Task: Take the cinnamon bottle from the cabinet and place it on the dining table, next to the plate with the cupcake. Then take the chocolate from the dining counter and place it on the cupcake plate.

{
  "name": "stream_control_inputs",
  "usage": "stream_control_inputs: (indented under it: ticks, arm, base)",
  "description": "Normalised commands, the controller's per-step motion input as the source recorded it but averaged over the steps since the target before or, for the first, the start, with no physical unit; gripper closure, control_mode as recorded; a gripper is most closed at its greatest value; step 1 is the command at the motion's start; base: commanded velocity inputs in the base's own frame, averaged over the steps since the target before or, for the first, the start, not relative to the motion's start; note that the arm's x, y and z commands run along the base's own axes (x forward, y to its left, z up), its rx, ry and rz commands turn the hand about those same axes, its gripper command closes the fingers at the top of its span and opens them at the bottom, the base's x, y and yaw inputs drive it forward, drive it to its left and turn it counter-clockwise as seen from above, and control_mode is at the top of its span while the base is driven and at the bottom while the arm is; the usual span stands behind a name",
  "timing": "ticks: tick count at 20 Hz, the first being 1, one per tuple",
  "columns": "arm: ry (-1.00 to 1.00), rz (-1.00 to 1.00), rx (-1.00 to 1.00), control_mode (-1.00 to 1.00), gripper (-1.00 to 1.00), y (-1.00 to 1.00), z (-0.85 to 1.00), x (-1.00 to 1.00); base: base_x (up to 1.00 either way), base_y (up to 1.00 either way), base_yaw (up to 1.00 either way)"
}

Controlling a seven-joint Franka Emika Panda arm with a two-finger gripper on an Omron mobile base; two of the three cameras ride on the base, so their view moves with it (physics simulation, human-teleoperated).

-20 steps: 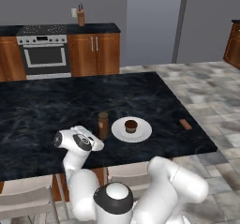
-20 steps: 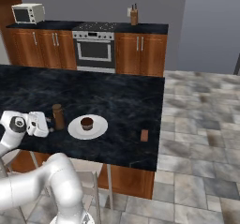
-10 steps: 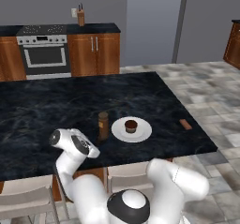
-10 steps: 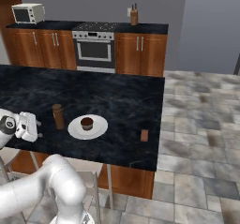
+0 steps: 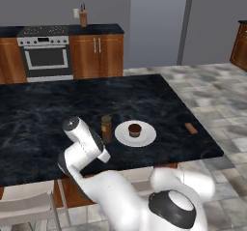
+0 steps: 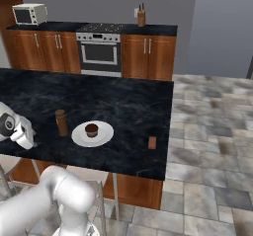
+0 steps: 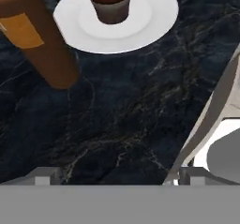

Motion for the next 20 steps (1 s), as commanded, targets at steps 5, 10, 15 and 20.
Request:
stream_control_inputs:
  ticks: [5, 10, 15, 20]
  arm:
    - [0.17, 0.12, 0.17, -1.0, -1.0, -0.27, 0.35, -0.72]
    - [0.18, 0.1, 0.15, -1.0, -1.0, -0.34, 0.33, -0.59]
    - [0.03, 0.05, 0.09, -1.0, -1.0, -0.47, 0.31, -0.38]
    - [0.0, 0.05, 0.02, -1.0, -1.0, -0.51, 0.36, -0.31]
  base:
    - [0.0, 0.0, 0.0]
    - [0.0, 0.0, 0.0]
    - [0.0, 0.0, 0.0]
    - [0.0, 0.0, 0.0]
